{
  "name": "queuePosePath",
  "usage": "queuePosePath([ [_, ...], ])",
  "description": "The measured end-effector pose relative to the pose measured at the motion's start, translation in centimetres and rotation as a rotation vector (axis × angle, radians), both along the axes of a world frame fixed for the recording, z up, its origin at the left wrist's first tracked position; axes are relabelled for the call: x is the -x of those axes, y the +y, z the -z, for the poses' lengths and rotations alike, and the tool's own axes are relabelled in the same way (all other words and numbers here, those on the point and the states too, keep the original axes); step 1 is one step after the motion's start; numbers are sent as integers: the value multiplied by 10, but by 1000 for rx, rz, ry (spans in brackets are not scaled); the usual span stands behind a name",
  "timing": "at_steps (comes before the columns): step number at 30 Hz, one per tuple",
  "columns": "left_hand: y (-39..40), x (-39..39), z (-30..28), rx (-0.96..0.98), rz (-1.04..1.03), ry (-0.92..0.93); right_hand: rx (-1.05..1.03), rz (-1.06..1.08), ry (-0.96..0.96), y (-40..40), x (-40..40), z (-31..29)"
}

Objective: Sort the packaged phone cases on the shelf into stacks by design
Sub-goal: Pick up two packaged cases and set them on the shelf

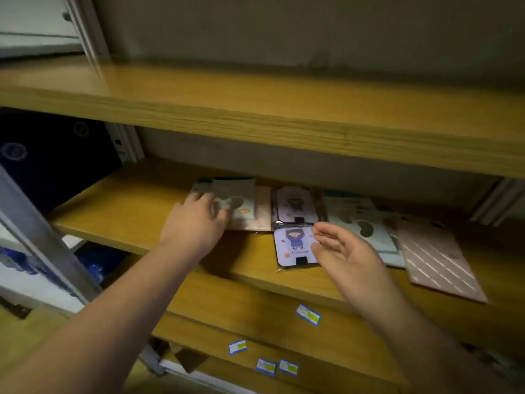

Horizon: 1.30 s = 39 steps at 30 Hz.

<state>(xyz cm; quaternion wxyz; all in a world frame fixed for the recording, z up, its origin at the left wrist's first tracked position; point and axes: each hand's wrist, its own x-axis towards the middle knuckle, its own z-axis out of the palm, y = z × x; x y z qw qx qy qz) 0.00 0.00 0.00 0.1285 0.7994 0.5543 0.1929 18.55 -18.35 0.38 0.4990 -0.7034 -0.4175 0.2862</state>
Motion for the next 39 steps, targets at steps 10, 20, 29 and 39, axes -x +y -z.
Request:
queuePosePath([
  [10,75,-7,17,252,5,-183,97,46,-106,53,0,3],
  [20,63,6,14,753,76,-1026,430,82,-828,98,-28,1],
  [29,19,20,7,765,269,-1157,562,-16,-832,132,-37,8],
  [39,5,28,7,831,178,-1230,500,112,-798,139,-19,2],
])
